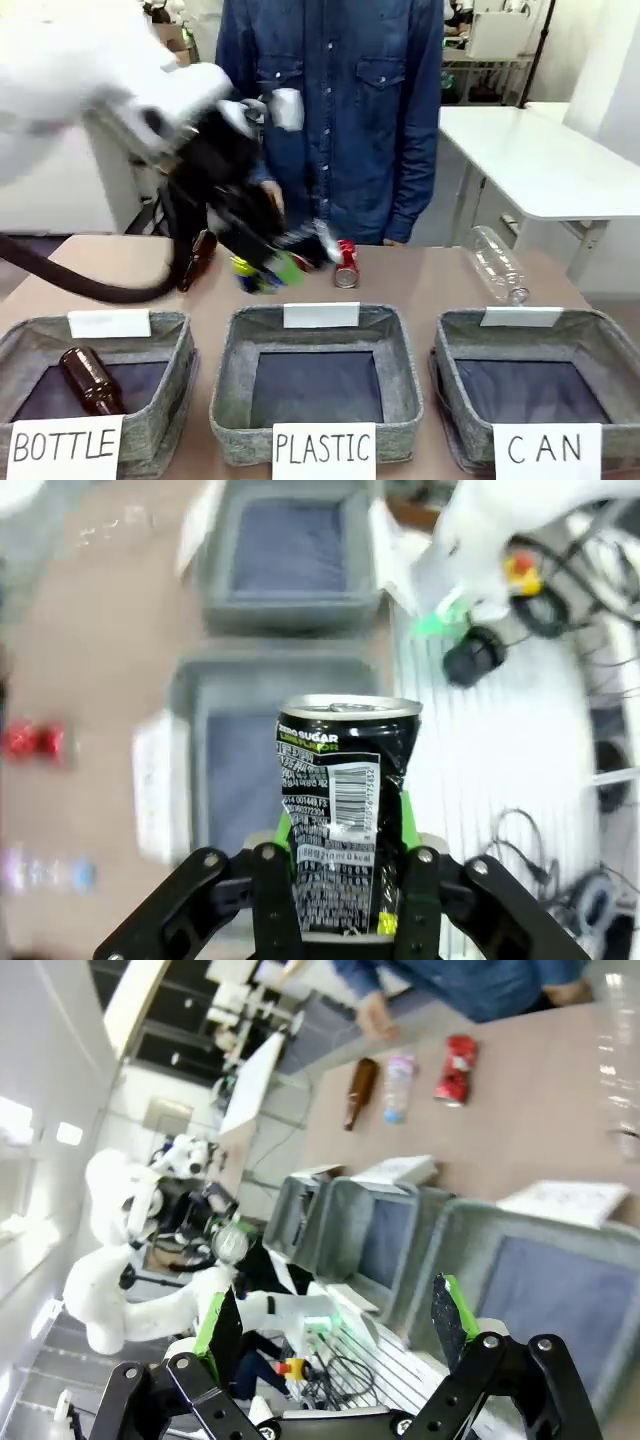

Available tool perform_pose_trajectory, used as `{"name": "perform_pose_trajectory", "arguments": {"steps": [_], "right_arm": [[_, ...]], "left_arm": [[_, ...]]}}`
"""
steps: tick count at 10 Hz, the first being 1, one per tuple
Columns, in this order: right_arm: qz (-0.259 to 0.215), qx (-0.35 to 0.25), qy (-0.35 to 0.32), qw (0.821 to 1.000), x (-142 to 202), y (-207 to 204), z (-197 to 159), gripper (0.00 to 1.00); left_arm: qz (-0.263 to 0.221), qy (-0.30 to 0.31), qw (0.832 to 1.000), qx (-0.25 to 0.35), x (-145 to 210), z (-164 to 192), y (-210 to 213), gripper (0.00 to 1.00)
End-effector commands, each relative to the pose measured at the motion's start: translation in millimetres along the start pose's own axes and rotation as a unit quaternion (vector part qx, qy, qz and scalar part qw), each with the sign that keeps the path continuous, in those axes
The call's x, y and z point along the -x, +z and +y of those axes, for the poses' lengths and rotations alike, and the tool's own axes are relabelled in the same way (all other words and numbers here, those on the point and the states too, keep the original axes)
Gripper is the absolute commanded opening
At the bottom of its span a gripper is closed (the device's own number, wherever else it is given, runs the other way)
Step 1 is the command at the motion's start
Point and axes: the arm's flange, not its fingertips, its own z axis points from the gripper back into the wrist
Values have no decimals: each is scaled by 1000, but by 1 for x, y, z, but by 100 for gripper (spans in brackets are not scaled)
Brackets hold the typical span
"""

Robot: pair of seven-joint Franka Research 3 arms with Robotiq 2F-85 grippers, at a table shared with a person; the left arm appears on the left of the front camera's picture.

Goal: Sort the can waste into the basket.
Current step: Pick up the can waste from the table and place it in the right Fabric basket.

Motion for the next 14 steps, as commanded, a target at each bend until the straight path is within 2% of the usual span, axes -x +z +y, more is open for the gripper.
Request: {"name": "perform_pose_trajectory", "arguments": {"steps": [1, 2, 3, 4, 5, 6, 7, 8, 10, 13, 14], "right_arm": [[-30, 27, 9, 999, 15, 68, -13, 100], [-64, 21, 6, 998, 28, 89, -23, 100], [-43, 4, 17, 999, 53, 102, -36, 100], [-8, 7, 29, 1000, 78, 107, -47, 100], [-64, 25, -8, 998, 47, 101, -21, 100], [-64, 25, -8, 998, 47, 101, -21, 100], [-64, 25, -8, 998, 47, 101, -21, 100], [-64, 25, -8, 998, 47, 101, -21, 100], [-64, 25, -8, 998, 47, 101, -21, 100], [-64, 25, -8, 998, 47, 101, -21, 100], [-64, 25, -8, 998, 47, 101, -21, 100]], "left_arm": [[36, -74, 997, 8, -69, 33, -45, 40], [98, -136, 985, 41, -117, 17, -81, 40], [145, -186, 971, 30, -172, 6, -119, 40], [157, -204, 966, 8, -211, 11, -149, 40], [168, -202, 964, 24, -239, 19, -181, 40], [180, -204, 961, 50, -254, 16, -208, 40], [195, -196, 960, 52, -268, 18, -234, 40], [213, -182, 960, 27, -267, 24, -247, 40], [224, -154, 962, 18, -260, 37, -252, 40], [229, -155, 961, 6, -260, 41, -253, 40], [230, -153, 961, -8, -258, 44, -254, 88]]}}
